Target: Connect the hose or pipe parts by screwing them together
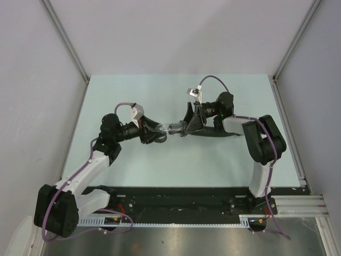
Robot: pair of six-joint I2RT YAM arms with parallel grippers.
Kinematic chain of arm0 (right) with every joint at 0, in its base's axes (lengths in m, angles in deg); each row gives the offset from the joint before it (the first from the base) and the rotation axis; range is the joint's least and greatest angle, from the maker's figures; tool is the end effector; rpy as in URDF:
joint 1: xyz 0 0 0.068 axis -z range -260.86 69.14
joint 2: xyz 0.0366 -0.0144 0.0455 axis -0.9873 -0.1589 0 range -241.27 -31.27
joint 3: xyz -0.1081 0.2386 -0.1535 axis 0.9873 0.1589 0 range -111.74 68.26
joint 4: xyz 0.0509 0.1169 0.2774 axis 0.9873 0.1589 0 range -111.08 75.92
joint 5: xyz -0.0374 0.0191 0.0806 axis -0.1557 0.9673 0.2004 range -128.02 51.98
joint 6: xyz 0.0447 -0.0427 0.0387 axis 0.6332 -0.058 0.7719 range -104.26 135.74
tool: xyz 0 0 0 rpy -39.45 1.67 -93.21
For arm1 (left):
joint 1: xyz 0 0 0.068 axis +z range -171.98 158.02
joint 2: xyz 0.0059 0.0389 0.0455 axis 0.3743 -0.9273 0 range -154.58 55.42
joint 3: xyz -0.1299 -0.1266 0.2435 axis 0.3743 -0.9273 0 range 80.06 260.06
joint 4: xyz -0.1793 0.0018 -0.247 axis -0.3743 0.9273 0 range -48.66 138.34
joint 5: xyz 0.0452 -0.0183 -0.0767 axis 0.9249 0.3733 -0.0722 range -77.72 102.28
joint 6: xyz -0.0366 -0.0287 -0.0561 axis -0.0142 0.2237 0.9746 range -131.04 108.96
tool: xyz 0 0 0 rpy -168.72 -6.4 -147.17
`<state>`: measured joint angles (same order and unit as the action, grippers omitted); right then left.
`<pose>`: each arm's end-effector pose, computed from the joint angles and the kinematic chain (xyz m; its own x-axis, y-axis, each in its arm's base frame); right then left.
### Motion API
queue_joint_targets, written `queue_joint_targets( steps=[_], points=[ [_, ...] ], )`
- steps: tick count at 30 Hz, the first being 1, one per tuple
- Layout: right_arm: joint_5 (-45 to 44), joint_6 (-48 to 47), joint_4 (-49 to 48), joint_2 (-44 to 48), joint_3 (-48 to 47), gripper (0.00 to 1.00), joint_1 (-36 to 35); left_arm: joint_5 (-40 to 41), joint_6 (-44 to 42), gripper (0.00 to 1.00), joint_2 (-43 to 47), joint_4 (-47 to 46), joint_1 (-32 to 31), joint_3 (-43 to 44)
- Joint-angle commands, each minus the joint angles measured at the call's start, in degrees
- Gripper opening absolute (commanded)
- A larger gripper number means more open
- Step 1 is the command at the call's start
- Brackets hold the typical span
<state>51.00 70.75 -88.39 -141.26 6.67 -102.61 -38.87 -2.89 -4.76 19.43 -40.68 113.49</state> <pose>0.3773 0.2158 0.2376 -0.5523 -0.2053 -0.8079 -0.7540 -0.2903 0.5892 0.2421 -0.1318 0.2831 -0.2118 -0.0222 -0.9771 0.9154 0.3457 -0.2062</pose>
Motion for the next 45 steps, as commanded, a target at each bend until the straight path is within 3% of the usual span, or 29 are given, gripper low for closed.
queue_joint_targets(
  steps=[1, 10, 16, 19, 20, 21, 23, 24, 25, 29, 31, 34, 41, 45],
  points=[
    [-7.0, 12.6, -24.2, 2.9, -1.5, 0.75, 0.8, 4.2, 4.9, 0.00, 0.9, 0.6, 0.0, -0.8],
    [-8.5, 9.3, -24.1, 4.2, -1.7, 0.79, 4.4, 4.0, 15.6, 0.00, 2.3, -0.2, 3.9, -0.8],
    [-12.2, 4.8, -21.8, 7.2, -1.7, 0.76, 6.0, 4.6, 24.8, 0.00, 1.6, -0.1, 4.7, 0.8],
    [-17.0, -11.6, -6.1, 10.9, -0.7, 0.76, 6.5, 6.1, 29.3, 0.00, 2.0, 0.2, 5.5, 1.3],
    [-22.9, -27.9, 12.5, 15.7, -0.3, 0.77, 6.3, 6.4, 30.1, 0.00, 2.1, 0.7, 5.8, 1.5],
    [-28.8, -39.7, 24.2, 18.6, -0.3, 0.83, 5.6, 6.7, 30.7, 0.00, 2.3, 1.0, 6.2, 1.6],
    [-48.0, -56.6, 46.4, 26.4, -0.3, 0.86, 0.4, 7.6, 31.7, 0.00, 2.6, 3.1, 6.9, 2.3],
    [-50.8, -65.7, 49.1, 27.7, -0.2, 0.86, -0.8, 8.0, 31.8, 0.00, 2.7, 3.9, 7.1, 2.4],
    [-51.5, -67.6, 50.5, 28.9, 0.1, 0.86, -1.3, 8.4, 32.5, 0.00, 2.9, 5.7, 7.3, 3.0],
    [-57.9, -81.9, 48.4, 36.1, 7.4, 0.89, -5.8, 9.3, 32.9, 0.00, 1.5, 12.7, 8.3, 6.1],
    [-63.0, -91.2, 46.1, 40.5, 13.3, 0.96, -11.0, 9.3, 32.5, 0.00, 0.5, 15.5, 8.4, 7.6],
    [-69.1, -97.7, 43.0, 45.4, 19.0, 1.00, -16.6, 7.9, 34.4, 0.00, -0.5, 17.7, 8.5, 9.4],
    [-87.3, -108.4, 35.1, 45.9, 27.7, 1.00, -29.6, 2.5, 40.5, 0.00, -3.7, 17.8, 9.3, 10.1],
    [-91.2, -110.1, 32.3, 42.5, 28.4, 1.00, -33.1, 2.2, 41.5, 0.00, -3.2, 17.8, 9.4, 10.0]
  ],
)
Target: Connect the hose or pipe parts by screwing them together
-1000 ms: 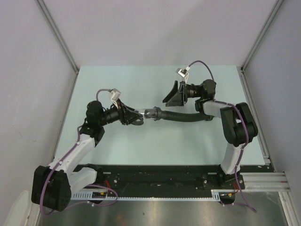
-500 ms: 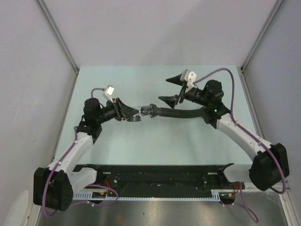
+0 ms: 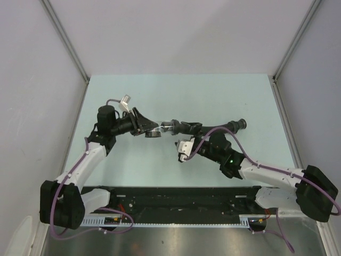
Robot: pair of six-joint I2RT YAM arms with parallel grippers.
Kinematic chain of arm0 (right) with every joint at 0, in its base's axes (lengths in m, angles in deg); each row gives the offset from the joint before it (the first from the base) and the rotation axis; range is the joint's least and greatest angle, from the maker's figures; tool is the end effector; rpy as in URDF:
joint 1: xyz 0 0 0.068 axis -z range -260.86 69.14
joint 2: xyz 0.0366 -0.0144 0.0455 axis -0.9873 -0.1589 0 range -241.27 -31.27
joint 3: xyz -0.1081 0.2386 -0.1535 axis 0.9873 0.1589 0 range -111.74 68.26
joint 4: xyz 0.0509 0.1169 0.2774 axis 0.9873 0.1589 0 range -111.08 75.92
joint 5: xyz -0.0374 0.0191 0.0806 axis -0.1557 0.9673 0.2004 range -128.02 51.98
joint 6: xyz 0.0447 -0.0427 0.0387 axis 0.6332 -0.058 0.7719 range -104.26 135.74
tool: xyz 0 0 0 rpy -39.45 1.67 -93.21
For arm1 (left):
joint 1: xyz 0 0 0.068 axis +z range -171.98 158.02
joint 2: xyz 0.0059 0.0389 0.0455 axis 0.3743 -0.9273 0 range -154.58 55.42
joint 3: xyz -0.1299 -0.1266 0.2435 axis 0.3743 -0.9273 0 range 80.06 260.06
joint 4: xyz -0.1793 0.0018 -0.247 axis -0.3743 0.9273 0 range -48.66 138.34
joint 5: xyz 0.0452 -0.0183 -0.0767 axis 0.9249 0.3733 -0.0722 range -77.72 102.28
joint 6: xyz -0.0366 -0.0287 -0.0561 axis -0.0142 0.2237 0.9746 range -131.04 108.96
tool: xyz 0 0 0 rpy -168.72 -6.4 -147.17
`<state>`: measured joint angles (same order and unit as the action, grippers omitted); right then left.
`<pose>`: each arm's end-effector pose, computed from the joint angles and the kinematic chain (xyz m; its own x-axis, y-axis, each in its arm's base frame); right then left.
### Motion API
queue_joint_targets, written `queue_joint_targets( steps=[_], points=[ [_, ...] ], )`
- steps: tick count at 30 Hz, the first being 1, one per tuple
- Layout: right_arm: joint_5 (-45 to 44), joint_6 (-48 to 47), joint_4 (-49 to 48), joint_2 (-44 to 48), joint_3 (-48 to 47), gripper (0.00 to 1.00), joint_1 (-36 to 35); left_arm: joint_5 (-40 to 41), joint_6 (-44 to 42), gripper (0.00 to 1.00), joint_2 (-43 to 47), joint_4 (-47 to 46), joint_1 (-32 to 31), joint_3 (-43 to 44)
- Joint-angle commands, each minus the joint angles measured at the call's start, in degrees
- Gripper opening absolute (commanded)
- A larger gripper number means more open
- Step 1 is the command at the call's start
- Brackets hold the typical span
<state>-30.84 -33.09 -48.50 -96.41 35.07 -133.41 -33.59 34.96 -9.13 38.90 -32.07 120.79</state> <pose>0.1815 0.2494 0.2678 0.6183 -0.4211 -0.6636 -0.6045 0.2847 -0.7440 0.2796 -0.0940 0.2755 -0.8104 -0.3645 -0.4587 0.2837 0.4409 -0.8516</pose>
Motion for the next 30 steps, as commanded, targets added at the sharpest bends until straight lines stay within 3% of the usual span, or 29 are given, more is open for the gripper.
queue_joint_targets(
  steps=[1, 10, 18, 19, 22, 24, 30],
  points=[
    [-10.6, -6.7, -9.3, -3.5, 0.0, 1.00, -3.4, -3.0, 4.0, 0.00, 1.4, -1.7, 0.9, 2.6],
    [-11.4, -7.5, -19.2, -12.9, -0.6, 0.96, -4.1, -5.1, 6.6, 0.00, 1.3, -1.7, 1.3, 2.2],
    [-8.8, -7.1, -19.0, -16.0, -3.1, 0.46, -0.5, -8.1, 7.0, 0.00, 0.7, -2.0, 1.4, 2.4],
    [-5.9, -5.8, -17.4, -15.6, -4.3, 0.36, 0.3, -8.1, 6.1, 0.00, 0.7, -2.0, 1.4, 2.5],
    [5.0, -2.1, -2.2, -12.6, -9.0, 0.29, 4.7, -5.8, -2.0, 0.00, 1.3, -2.8, 1.2, 2.7],
    [13.2, 1.5, 8.8, -12.0, -14.5, 0.27, 7.1, -5.2, -7.7, 0.00, 1.6, -5.2, 0.9, 1.8],
    [28.4, 5.1, 26.2, -13.7, -23.2, 0.23, 14.3, -7.5, -16.7, 0.00, 1.8, -9.1, -1.2, 0.8]
  ],
)
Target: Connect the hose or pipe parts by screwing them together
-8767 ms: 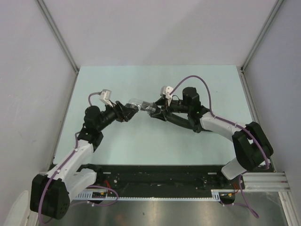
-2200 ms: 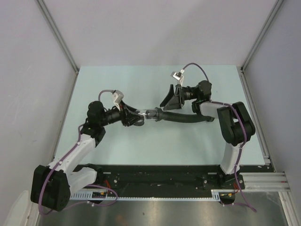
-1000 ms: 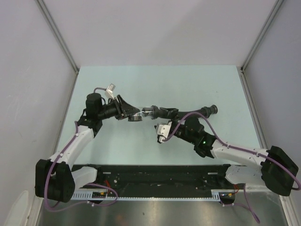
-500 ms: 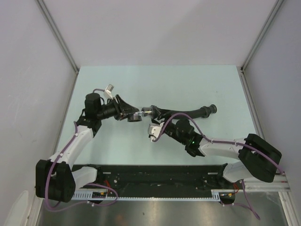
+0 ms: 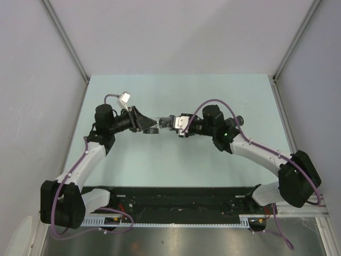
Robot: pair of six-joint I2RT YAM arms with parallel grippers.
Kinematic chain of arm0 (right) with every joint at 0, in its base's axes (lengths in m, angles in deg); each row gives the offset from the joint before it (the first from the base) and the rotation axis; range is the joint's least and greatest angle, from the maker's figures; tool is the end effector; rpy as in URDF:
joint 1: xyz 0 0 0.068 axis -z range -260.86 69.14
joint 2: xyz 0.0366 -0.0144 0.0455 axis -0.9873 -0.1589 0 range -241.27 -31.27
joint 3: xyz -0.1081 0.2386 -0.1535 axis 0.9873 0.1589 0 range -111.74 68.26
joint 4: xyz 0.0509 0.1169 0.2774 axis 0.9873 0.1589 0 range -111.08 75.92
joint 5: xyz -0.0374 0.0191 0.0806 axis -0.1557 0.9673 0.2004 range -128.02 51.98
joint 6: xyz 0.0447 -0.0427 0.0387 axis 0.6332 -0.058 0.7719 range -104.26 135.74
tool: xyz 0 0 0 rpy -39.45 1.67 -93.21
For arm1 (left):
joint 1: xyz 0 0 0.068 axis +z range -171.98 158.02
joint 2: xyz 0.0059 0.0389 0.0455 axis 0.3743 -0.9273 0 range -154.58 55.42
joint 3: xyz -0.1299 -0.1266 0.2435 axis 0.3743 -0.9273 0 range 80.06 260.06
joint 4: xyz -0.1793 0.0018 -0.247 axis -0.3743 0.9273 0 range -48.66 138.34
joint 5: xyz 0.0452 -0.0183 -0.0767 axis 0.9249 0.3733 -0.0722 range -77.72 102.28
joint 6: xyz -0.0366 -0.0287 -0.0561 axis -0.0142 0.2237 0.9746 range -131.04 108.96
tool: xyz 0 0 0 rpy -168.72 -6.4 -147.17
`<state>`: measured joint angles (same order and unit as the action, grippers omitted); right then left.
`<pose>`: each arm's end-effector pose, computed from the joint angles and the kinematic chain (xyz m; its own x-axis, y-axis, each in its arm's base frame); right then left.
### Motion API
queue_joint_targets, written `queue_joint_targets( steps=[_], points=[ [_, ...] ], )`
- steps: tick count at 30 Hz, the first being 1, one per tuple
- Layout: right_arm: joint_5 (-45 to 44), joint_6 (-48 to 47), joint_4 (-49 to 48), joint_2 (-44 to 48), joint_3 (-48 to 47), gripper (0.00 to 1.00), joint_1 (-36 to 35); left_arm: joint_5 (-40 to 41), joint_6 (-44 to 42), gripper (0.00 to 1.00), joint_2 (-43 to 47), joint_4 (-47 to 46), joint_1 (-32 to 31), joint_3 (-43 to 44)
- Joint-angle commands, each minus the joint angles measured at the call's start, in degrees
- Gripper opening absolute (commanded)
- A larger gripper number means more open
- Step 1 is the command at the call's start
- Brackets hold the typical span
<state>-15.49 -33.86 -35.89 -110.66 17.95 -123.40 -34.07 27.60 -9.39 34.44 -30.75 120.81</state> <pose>0.2608 0.2709 0.2828 0.5662 -0.4352 -0.7000 -0.7204 0.1513 -0.6769 0.2850 -0.0884 0.2830 -0.7201 -0.3250 -0.6130 0.4338 0.4787 -0.7633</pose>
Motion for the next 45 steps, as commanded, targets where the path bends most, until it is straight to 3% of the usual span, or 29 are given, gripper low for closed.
queue_joint_targets(
  steps=[1, 9, 15, 19, 24, 27, 28, 31, 36, 45],
  points=[
    [14.9, 6.4, 14.5, 0.0, -6.9, 0.23, 5.1, -6.7, -11.0, 0.00, 2.7, -4.6, -3.5, 0.6],
    [27.0, 4.9, 37.2, -9.4, -18.6, 0.24, 8.7, -6.2, -24.1, 0.00, 5.1, -4.7, -9.1, -0.8],
    [32.8, 6.1, 45.4, -16.0, -26.1, 0.25, 11.0, -6.8, -28.2, 0.00, 5.8, -4.7, -11.1, -2.2],
    [37.6, 8.0, 46.1, -20.1, -28.9, 0.27, 12.9, -5.7, -29.1, 0.00, 6.3, -4.7, -12.5, -3.8],
    [36.8, 8.4, 47.2, -22.4, -31.8, 0.30, 13.1, -2.5, -28.4, 0.00, 6.6, -4.7, -12.9, -5.5],
    [35.8, 9.0, 47.4, -22.1, -31.8, 0.45, 13.3, -1.6, -27.9, 0.00, 6.7, -4.7, -12.8, -5.5],
    [35.4, 9.2, 47.5, -22.0, -31.8, 0.55, 13.3, -1.1, -27.7, 0.00, 6.7, -4.7, -12.9, -5.4],
    [33.4, 9.6, 47.8, -21.3, -31.8, 0.66, 13.5, -0.4, -27.2, 0.00, 6.5, -4.7, -12.8, -5.5],
    [22.8, 12.8, 44.1, -20.1, -31.8, 0.67, 13.2, -0.4, -24.5, 0.00, 5.7, -4.4, -11.4, -5.8],
    [19.7, 18.5, 36.4, -18.5, -31.7, 0.64, 13.7, -0.4, -23.1, 0.00, 5.8, -4.2, -9.6, -6.6]
  ],
)
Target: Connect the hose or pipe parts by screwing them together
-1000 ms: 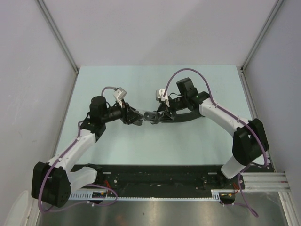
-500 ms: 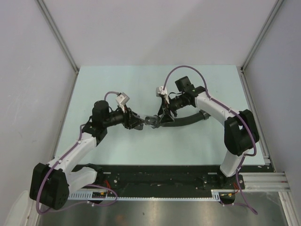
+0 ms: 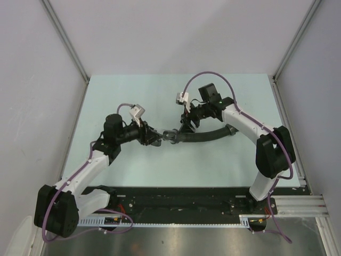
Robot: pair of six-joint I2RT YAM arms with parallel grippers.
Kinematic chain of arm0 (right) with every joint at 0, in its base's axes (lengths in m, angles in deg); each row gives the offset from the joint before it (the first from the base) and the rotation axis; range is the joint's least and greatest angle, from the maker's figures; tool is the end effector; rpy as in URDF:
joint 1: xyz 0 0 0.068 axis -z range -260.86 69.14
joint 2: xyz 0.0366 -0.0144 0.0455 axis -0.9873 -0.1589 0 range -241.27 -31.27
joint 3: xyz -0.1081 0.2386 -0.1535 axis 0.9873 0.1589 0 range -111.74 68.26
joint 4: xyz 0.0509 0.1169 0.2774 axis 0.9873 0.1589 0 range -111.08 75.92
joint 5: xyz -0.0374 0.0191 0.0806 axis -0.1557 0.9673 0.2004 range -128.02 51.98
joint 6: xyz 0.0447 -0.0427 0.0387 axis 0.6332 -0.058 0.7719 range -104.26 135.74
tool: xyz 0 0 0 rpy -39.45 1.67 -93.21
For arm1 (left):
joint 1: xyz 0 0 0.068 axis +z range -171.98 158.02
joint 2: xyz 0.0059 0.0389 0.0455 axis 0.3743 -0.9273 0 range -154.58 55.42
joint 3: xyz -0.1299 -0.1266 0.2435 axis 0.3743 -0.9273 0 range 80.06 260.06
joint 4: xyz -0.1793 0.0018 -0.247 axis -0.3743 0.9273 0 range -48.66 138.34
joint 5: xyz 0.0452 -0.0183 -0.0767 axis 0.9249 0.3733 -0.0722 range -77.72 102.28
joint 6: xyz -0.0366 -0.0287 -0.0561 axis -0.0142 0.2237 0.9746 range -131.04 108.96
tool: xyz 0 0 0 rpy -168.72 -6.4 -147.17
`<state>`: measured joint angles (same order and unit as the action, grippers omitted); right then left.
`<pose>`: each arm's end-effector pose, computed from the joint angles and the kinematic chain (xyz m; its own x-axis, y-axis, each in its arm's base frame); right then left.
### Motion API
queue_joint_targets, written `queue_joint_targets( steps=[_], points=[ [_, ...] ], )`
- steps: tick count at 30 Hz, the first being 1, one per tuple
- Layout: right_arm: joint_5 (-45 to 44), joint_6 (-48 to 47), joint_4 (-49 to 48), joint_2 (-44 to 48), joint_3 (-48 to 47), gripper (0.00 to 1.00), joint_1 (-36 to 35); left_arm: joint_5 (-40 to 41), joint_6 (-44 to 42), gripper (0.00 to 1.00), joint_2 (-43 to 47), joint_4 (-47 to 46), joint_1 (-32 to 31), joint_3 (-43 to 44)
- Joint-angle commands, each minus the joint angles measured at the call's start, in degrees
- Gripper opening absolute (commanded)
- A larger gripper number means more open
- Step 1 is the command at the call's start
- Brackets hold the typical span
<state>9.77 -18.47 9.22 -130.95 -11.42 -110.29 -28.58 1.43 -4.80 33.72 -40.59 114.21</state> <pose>0.3588 0.2540 0.2733 -0.1369 -0.5111 -0.8486 -0.9905 0.0790 0.1122 0.2477 -0.1253 0.2582 -0.4719 -0.0134 -0.8815 0.7452 0.5283 -0.4069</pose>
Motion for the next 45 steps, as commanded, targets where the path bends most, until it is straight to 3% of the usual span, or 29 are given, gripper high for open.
queue_joint_targets(
  steps=[1, 9, 17, 20, 22, 23, 27, 30, 35, 40, 45],
  points=[
    [-6.1, 3.9, -9.6, 1.3, -2.3, 0.64, 0.3, -5.9, 3.8, 0.00, 1.3, -3.5, 0.4, 0.0],
    [-13.9, 7.0, -16.1, 0.1, 0.5, 0.64, -2.8, -3.2, 9.9, 0.00, 1.2, -2.8, 3.7, 1.0],
    [-27.2, 12.4, -26.8, 7.2, 4.9, 0.69, -0.8, -2.4, 14.0, 0.00, 0.0, -0.9, 5.6, 1.9],
    [-27.3, 11.2, -26.8, 10.5, 7.0, 0.78, -0.4, -1.5, 17.3, 0.00, -0.3, -0.3, 6.7, 2.3],
    [-26.5, 9.5, -25.6, 13.4, 8.5, 0.97, -0.4, -1.9, 19.1, 0.00, -1.3, 1.1, 7.3, 3.0],
    [-26.4, 7.3, -25.4, 14.8, 10.5, 1.00, -0.5, -2.1, 19.1, 0.00, -1.6, 1.6, 7.4, 3.8],
    [-26.2, 2.8, -29.7, 23.0, 20.9, 1.00, -2.9, -1.7, 19.6, 0.00, -2.1, 3.0, 7.7, 4.3],
    [-28.0, 0.3, -37.9, 29.4, 30.6, 1.00, -6.9, -1.6, 20.8, 0.00, -2.2, 3.0, 7.8, 4.3],
    [-38.8, -3.9, -55.0, 35.2, 43.9, 1.00, -17.5, -2.2, 22.9, 0.00, -2.9, 3.2, 8.0, 4.7],
    [-50.3, -9.5, -68.2, 32.0, 50.8, 1.00, -24.4, -3.2, 25.5, 0.00, -3.8, 3.3, 8.2, 4.8],
    [-54.3, -13.3, -77.3, 23.4, 51.3, 1.00, -28.5, -4.0, 27.9, 0.00, -3.7, 3.3, 8.2, 4.8]
  ],
)
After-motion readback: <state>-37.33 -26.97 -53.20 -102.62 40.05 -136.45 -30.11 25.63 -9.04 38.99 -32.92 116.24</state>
